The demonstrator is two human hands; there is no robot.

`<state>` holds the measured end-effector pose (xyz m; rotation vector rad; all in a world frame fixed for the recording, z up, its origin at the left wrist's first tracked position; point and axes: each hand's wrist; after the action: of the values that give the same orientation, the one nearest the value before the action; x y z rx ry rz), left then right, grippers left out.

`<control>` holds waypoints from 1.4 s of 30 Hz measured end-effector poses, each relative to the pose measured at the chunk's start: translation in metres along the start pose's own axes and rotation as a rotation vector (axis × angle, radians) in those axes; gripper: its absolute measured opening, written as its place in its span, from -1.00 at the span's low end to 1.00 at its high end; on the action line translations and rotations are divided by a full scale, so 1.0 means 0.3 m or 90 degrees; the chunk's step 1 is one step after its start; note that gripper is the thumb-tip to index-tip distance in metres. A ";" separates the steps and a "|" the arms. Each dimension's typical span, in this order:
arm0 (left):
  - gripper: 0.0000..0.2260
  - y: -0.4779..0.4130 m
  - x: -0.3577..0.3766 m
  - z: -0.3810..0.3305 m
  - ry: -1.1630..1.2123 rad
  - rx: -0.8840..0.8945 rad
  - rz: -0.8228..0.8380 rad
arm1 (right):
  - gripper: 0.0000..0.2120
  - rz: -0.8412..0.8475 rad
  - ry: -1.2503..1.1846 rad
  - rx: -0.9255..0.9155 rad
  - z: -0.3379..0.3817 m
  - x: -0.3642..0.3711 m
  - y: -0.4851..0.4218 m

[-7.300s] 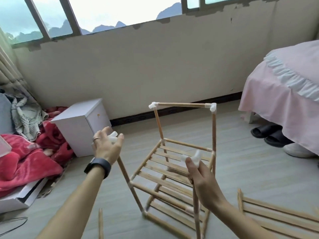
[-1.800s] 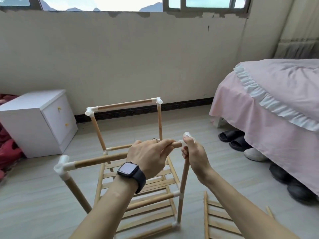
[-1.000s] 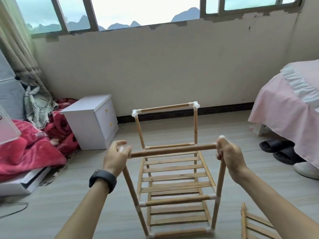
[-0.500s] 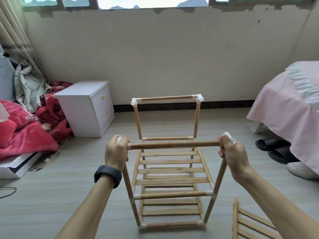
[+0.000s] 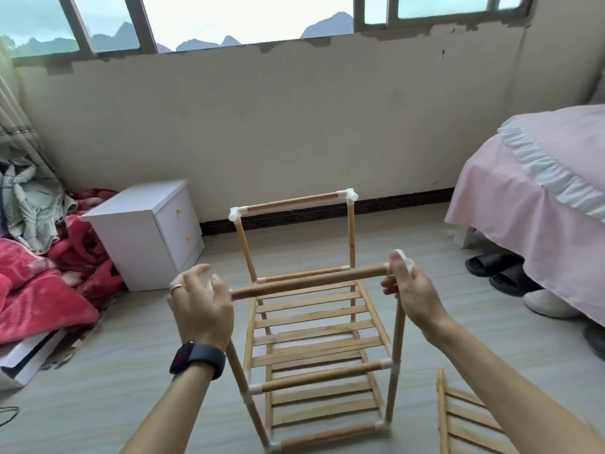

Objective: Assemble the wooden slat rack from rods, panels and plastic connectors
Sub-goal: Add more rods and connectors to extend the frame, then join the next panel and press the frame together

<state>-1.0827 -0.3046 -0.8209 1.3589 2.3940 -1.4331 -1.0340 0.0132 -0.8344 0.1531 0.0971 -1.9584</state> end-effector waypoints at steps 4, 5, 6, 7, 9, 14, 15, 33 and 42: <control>-0.69 0.122 0.039 -0.121 -0.033 0.537 0.086 | -0.44 0.013 0.024 0.030 -0.042 -0.027 0.018; -0.69 0.168 0.062 -0.146 -0.017 0.588 0.171 | -0.44 0.007 0.031 0.048 -0.076 -0.040 0.030; -0.66 0.212 0.084 -0.169 -0.022 0.623 0.262 | -0.45 -0.001 0.038 0.073 -0.121 -0.055 0.045; -0.62 0.258 0.113 -0.181 -0.049 0.650 0.354 | -0.48 -0.014 0.038 0.107 -0.181 -0.072 0.058; -0.54 0.344 0.175 -0.195 -0.145 0.666 0.535 | -0.58 -0.055 0.028 0.198 -0.343 -0.119 0.085; -0.47 0.477 0.362 -0.131 -0.264 0.470 0.775 | -0.61 -0.135 0.040 0.468 -0.795 -0.248 0.203; -0.45 0.494 0.398 -0.115 -0.272 0.436 0.788 | -0.65 -0.137 0.061 0.516 -0.873 -0.264 0.240; -0.32 0.626 0.607 0.024 -0.295 0.292 0.679 | -0.47 0.055 0.748 0.599 -1.297 -0.129 0.229; -0.26 0.580 0.584 0.027 -0.281 0.270 0.805 | -0.79 -0.104 0.557 0.353 -1.088 -0.174 0.255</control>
<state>-1.0730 -0.1621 -1.0225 1.7907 0.6208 -1.5013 -0.9233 0.0773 -1.1487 1.3935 0.1354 -1.9002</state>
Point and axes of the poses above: each hand's wrist, its own y-axis away from the middle knuckle, its own x-axis out of the palm, z = x × y, and after that the axes turned 11 degrees about x, right-handed
